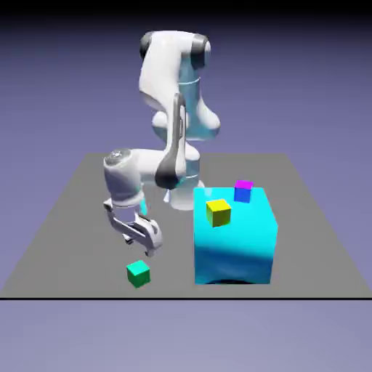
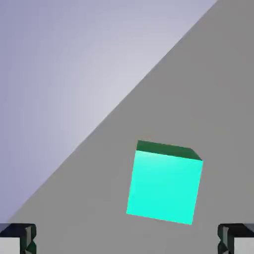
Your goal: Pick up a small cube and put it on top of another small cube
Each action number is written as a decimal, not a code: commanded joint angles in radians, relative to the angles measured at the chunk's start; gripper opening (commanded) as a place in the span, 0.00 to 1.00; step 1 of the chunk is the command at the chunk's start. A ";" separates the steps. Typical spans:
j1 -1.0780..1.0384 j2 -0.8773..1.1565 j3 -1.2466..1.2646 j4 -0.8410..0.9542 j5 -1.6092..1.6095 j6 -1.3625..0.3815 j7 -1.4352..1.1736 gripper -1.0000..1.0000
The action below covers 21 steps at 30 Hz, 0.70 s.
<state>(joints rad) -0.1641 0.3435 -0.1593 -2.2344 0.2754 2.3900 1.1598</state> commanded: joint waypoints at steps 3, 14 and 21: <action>-0.010 0.070 0.005 0.021 0.027 0.012 0.003 0.50; -0.014 0.002 0.030 0.031 0.006 -0.062 0.040 0.00; -0.068 -0.229 0.283 0.095 -0.026 -0.328 0.212 0.00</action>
<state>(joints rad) -0.2255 0.1147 0.1242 -2.1395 0.2521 2.0628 1.3700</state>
